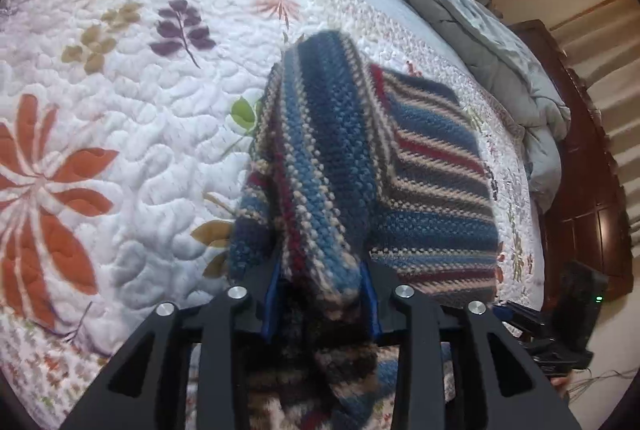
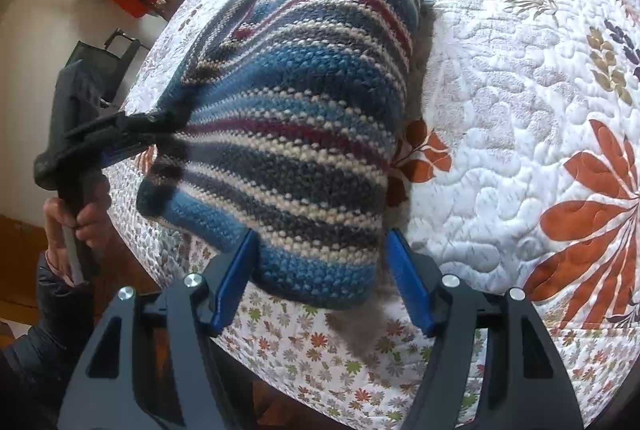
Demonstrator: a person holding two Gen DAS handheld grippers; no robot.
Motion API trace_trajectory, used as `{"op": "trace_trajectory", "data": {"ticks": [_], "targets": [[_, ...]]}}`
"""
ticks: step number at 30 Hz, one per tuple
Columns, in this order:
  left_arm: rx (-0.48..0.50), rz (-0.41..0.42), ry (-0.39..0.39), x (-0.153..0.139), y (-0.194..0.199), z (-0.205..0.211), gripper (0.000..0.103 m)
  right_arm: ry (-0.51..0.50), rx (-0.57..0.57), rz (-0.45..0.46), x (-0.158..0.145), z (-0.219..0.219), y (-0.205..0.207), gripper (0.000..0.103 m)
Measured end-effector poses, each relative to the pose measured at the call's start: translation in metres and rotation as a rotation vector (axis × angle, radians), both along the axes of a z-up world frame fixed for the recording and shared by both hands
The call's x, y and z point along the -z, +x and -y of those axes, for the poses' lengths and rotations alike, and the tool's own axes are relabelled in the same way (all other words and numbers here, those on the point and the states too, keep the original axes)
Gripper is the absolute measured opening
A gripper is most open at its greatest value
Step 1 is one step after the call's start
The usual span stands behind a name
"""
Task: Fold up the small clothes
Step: 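Grasp the folded bundle with the left gripper and press it into shape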
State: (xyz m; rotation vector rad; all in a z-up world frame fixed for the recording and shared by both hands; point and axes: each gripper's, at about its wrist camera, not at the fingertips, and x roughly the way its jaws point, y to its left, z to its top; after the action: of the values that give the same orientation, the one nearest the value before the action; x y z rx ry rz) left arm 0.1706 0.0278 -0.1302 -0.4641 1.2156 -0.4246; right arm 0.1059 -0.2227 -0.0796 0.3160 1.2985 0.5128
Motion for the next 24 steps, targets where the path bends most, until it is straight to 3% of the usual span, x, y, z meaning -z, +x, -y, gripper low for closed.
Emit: {"op": "trace_trajectory", "data": {"ticks": [7,14,17,19,20,21,24], "targets": [[0.007,0.031,0.017,-0.035,-0.052,-0.015,0.046,0.018,-0.008,0.025,-0.004,0.0,-0.006,0.068],[0.046,-0.038,0.104,-0.012,-0.072,0.006,0.047,0.009,-0.004,0.027,-0.005,-0.003,-0.007,0.07],[0.063,-0.049,0.131,-0.003,-0.069,0.016,0.054,-0.008,-0.019,0.027,-0.006,-0.005,-0.007,0.07],[0.055,-0.055,0.124,0.003,-0.065,0.018,0.048,-0.011,-0.023,0.024,-0.006,-0.006,-0.006,0.07],[0.044,-0.065,0.099,0.005,-0.062,0.016,0.02,-0.01,-0.021,0.023,-0.006,-0.006,-0.005,0.07],[0.037,-0.083,0.069,0.008,-0.059,0.013,0.013,-0.006,-0.019,0.022,-0.006,-0.006,-0.005,0.07],[-0.004,-0.084,0.019,0.005,-0.053,0.001,0.009,0.003,-0.018,0.02,-0.006,-0.004,-0.005,0.07]]}}
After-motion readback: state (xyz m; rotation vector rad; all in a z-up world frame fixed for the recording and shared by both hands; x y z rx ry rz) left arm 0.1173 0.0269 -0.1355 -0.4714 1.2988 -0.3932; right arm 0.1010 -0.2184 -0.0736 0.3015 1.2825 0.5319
